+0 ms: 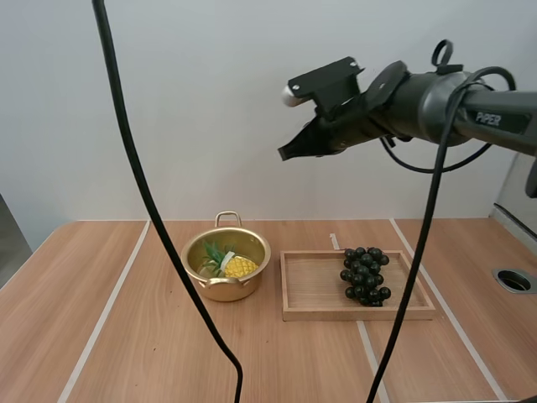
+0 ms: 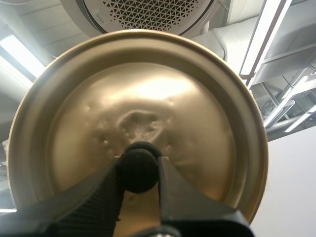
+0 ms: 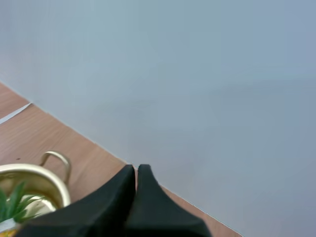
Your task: Open the pot, put the pineapple inside, and close it
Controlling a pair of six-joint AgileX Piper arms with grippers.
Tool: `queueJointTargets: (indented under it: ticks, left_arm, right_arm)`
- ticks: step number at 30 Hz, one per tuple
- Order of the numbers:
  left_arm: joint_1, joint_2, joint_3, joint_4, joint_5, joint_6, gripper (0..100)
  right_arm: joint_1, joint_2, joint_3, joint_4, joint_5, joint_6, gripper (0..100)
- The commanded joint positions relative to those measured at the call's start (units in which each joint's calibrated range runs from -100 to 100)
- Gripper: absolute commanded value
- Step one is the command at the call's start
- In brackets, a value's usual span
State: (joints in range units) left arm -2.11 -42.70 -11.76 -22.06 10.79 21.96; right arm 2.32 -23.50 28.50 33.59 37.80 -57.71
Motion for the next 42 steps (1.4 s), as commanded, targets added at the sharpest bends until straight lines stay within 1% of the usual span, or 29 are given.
queueJointTargets:
  ticks: [1, 4, 7, 18, 25, 32, 42]
  left_arm:
    - [-0.04, -0.2, -0.2, 0.2, -0.5, 0.1, 0]
    - [-0.04, -0.2, -0.2, 0.2, -0.5, 0.1, 0]
    - [-0.04, -0.2, -0.2, 0.2, -0.5, 0.1, 0]
    - [-0.04, -0.6, -0.2, 0.5, 1.5, 0.1, 0]
    - [-0.04, -1.9, -0.2, 0.5, 1.5, 0.1, 0]
    - [-0.04, -2.5, -0.2, 0.5, 1.5, 0.1, 0]
    - [-0.04, -2.5, -0.2, 0.5, 1.5, 0.1, 0]
  right_arm:
    - [-2.2, -2.1, -0.2, -0.1, -1.6, 1.8, 0]
    - [-3.7, -3.4, -0.2, 0.2, -1.6, 2.0, 0]
    - [-4.4, -5.2, -0.2, 0.3, -2.4, 3.8, 0]
    - [-4.4, -9.2, -0.1, 1.6, -4.9, 4.2, 0]
    - [-4.4, -9.3, -0.1, 2.0, -4.9, 4.2, 0]
    - [-4.4, -9.3, -0.1, 4.1, -6.2, 4.1, 0]
    - [-4.4, -9.3, -0.1, 4.1, -8.6, 4.1, 0]
